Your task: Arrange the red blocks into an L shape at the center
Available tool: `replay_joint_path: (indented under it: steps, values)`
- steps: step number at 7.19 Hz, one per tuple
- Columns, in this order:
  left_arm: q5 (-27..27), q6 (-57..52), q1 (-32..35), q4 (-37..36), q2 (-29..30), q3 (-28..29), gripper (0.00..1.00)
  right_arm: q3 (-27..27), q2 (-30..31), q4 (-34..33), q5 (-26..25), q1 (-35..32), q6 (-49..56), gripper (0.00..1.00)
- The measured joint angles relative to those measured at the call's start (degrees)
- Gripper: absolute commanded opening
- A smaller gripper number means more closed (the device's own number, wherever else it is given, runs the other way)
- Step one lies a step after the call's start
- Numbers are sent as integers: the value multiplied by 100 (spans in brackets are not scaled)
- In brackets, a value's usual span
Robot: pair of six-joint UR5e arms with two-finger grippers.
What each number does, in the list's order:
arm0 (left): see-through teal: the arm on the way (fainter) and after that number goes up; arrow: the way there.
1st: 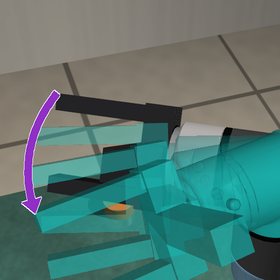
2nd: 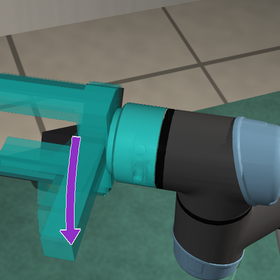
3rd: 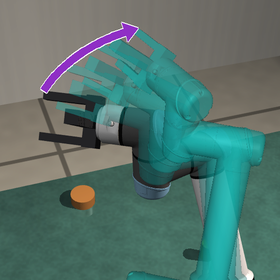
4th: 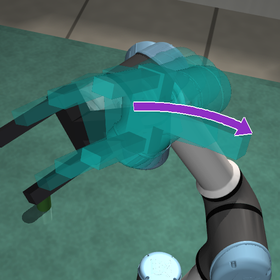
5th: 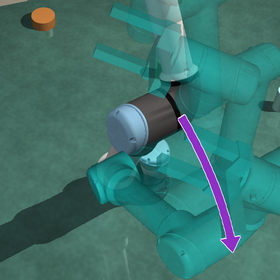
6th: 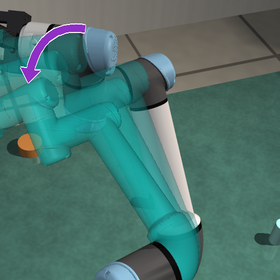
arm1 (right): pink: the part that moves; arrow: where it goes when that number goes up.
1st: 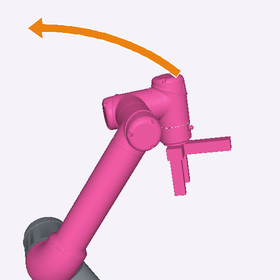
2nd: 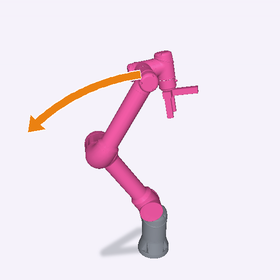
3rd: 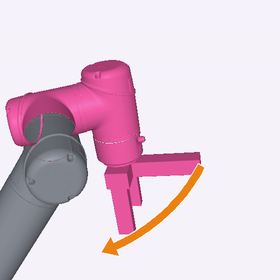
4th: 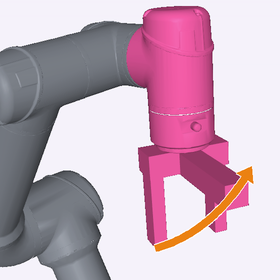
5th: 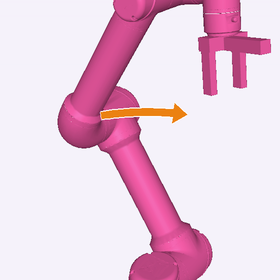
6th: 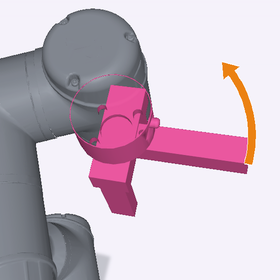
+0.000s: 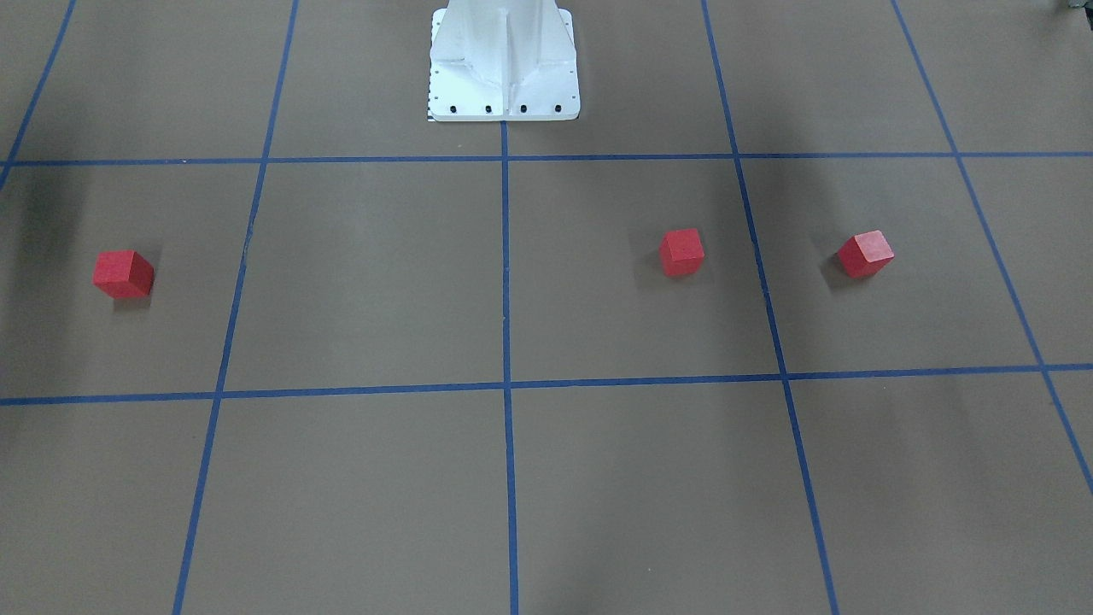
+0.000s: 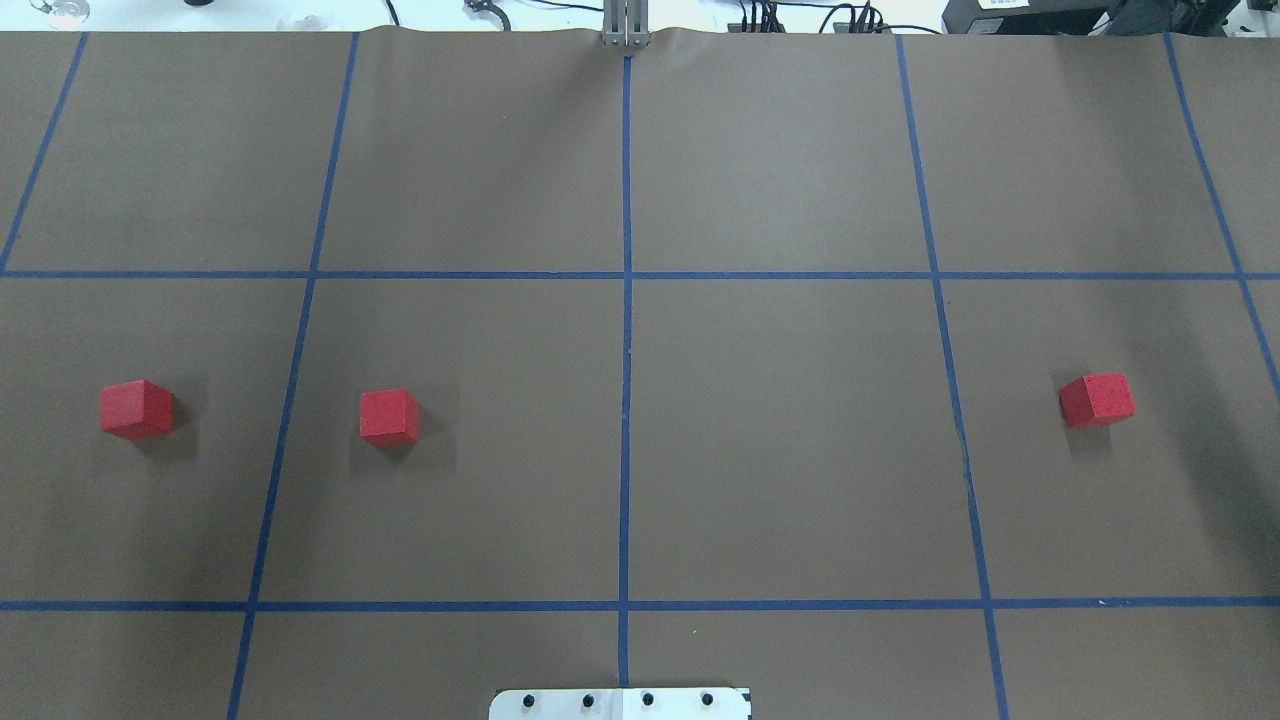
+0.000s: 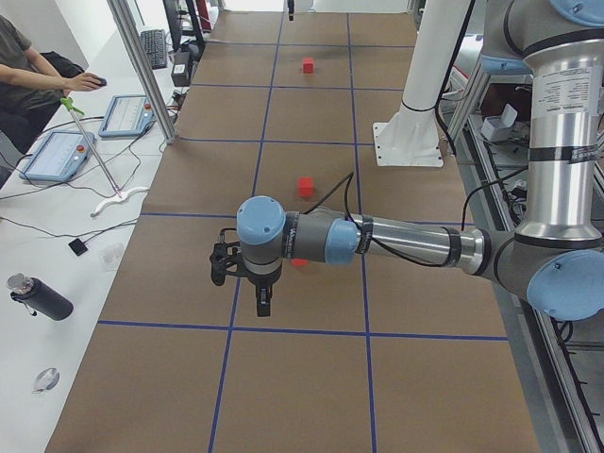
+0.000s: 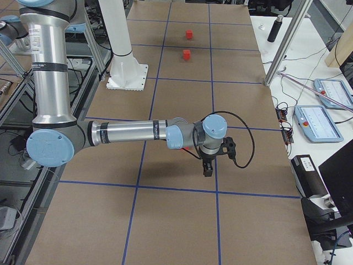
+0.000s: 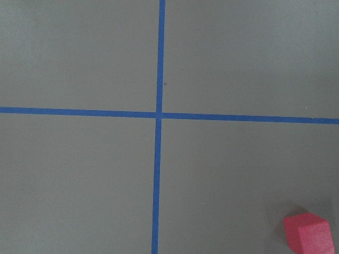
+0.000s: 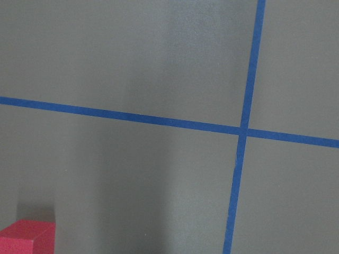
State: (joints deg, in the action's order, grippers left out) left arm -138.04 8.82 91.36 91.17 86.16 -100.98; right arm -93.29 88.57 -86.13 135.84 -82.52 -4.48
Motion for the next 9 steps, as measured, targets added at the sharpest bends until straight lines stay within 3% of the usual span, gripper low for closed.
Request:
replay_joint_path:
  steps: [3, 7, 9]
  values:
    - [0, 52, -4, 762, -394, 30, 100, -59, -33, 12, 31, 4, -192, 99]
    - [-10, 55, -7, 870, -479, 33, 100, -83, -69, 63, 266, 113, -434, 99]
    - [-25, 54, -17, 849, -478, 27, 100, -76, -64, 550, 545, 510, -1129, 99]
